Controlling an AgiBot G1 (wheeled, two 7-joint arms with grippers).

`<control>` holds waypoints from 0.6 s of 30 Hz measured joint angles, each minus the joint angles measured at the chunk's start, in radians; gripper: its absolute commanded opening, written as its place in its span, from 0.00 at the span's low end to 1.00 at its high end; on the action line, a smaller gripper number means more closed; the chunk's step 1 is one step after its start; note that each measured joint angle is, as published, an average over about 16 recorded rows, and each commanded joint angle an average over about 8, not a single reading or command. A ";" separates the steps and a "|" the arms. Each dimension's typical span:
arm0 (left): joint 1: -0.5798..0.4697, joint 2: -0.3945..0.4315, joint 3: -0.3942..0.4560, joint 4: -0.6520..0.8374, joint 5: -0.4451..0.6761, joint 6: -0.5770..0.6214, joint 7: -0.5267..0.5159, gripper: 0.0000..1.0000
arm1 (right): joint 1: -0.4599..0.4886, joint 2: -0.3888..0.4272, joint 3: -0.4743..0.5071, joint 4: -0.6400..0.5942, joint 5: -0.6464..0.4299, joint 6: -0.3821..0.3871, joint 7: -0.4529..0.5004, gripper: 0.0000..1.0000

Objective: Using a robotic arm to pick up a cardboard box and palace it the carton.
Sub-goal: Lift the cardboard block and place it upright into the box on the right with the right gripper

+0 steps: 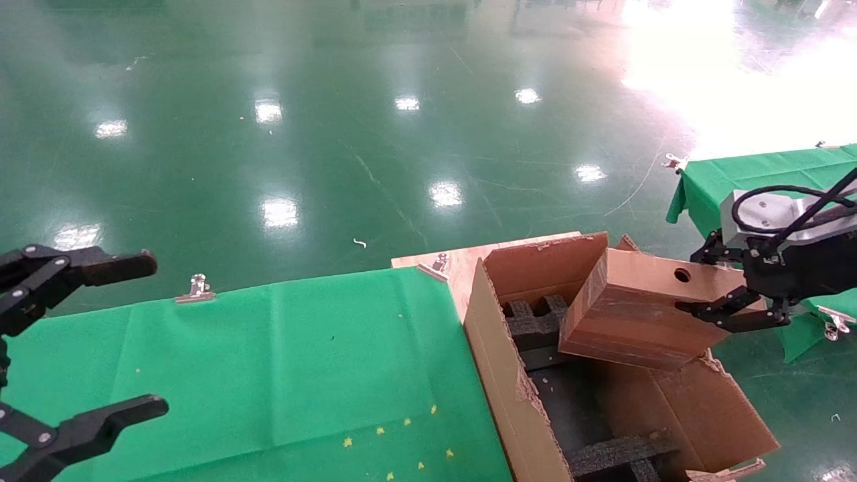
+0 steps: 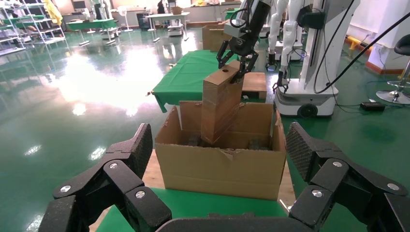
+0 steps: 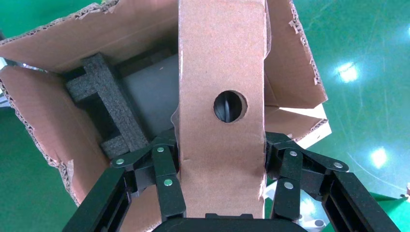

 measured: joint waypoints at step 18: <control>0.000 0.000 0.000 0.000 0.000 0.000 0.000 1.00 | -0.114 0.133 -0.066 0.371 -0.113 0.281 0.742 0.00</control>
